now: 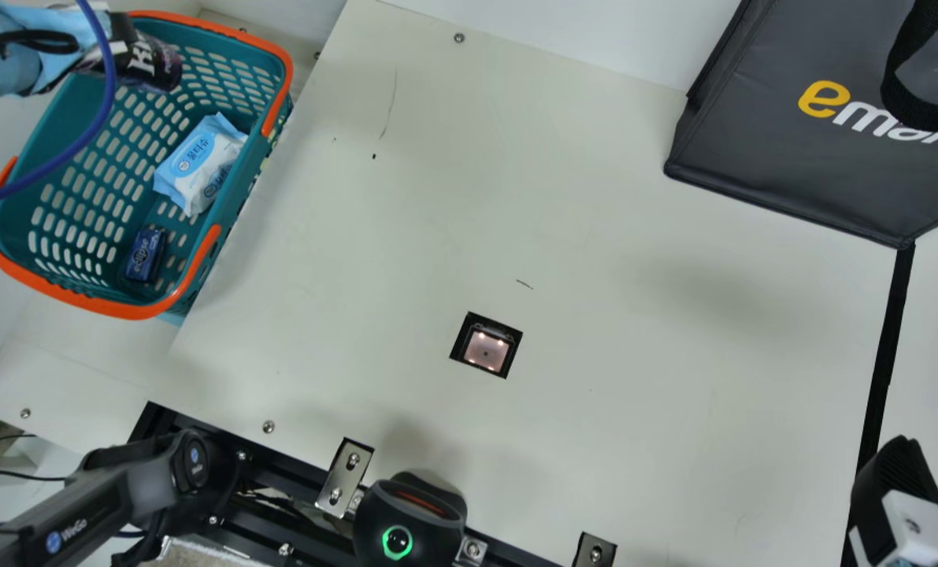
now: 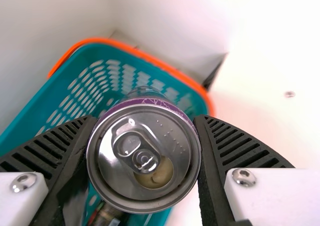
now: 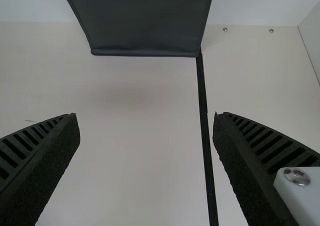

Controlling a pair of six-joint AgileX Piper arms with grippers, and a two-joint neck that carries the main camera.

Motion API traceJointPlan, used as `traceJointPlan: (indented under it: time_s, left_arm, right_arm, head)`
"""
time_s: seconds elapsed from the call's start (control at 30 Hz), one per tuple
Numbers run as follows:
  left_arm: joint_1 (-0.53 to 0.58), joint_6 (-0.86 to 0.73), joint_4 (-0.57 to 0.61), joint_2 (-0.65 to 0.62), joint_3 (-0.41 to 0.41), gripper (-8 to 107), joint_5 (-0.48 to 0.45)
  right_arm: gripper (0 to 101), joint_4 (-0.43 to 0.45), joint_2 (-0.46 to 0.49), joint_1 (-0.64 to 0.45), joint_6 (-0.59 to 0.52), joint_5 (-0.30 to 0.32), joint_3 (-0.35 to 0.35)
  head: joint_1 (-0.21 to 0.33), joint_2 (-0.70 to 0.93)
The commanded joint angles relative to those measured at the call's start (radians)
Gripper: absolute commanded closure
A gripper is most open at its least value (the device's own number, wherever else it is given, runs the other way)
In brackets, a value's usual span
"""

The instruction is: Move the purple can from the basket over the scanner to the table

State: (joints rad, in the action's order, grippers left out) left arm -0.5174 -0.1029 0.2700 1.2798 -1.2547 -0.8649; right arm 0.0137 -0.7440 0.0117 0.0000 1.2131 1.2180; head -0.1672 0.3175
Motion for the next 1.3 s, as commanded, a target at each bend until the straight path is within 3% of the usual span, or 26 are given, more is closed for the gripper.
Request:
traceJointPlan:
  time_s: [0.0,0.43,0.77,1.27]
  left_arm:
    - [0.028,-0.001,0.013,-0.015,-0.020,107,-0.013]
    - [0.330,0.062,0.008,-0.103,-0.109,107,-0.111]
    - [0.665,0.221,-0.127,-0.115,-0.117,107,-0.125]
    - [1.122,0.542,-0.343,-0.016,-0.133,107,-0.201]
  right_arm:
    - [6,0.000,0.000,0.000,0.000,0.000,0.000]
    - [6,0.000,0.000,0.000,0.000,0.000,0.000]
    - [6,0.000,0.000,0.000,0.000,0.000,0.000]
    - [6,0.000,0.000,0.000,0.000,0.000,0.000]
  head:
    - [0.029,0.004]
    - [0.029,0.004]
    - [0.029,0.004]
    - [0.029,0.004]
